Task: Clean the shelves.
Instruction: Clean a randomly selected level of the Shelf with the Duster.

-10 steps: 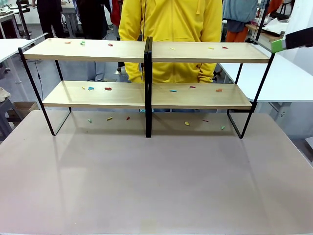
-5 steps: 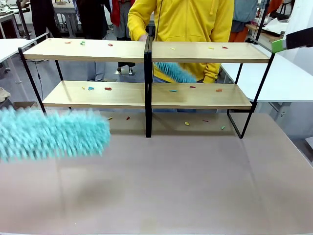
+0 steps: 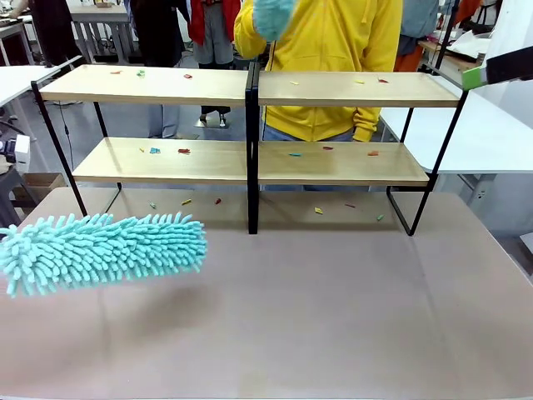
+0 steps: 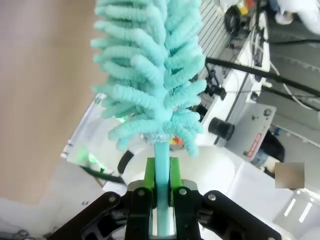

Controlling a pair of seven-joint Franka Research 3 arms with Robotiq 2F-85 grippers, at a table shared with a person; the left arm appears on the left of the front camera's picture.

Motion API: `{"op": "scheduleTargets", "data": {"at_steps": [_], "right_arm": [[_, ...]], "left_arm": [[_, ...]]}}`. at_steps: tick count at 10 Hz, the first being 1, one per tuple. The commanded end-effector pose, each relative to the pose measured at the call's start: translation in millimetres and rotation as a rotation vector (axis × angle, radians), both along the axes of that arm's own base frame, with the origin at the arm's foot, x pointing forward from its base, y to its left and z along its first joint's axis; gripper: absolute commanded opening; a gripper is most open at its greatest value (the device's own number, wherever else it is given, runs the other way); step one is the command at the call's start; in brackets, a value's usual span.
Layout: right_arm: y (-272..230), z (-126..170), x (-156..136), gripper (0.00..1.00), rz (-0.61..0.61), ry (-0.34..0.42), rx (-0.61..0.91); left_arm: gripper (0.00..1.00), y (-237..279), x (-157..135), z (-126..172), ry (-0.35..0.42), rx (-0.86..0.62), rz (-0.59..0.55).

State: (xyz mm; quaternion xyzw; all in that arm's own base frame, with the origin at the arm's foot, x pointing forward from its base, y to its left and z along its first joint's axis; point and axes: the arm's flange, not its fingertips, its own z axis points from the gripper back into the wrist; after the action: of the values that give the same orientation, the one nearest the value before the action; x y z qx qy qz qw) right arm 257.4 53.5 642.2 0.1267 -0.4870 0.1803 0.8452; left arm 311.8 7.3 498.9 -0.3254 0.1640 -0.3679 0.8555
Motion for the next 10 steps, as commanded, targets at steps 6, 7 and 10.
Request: {"op": "scheduleTargets", "data": {"at_steps": [6,7,10], "right_arm": [[-1,0,0,1.0,0.009,0.002,0.001],[-1,0,0,1.0,0.009,0.002,0.001],[-1,0,0,1.0,0.009,0.002,0.001]], "left_arm": [[0.13,-76,31,-57,-0.198,0.143,0.455],[0.13,-81,34,-65,-0.177,0.153,0.465],[0.13,-73,38,-59,-0.201,0.121,0.437]]}}
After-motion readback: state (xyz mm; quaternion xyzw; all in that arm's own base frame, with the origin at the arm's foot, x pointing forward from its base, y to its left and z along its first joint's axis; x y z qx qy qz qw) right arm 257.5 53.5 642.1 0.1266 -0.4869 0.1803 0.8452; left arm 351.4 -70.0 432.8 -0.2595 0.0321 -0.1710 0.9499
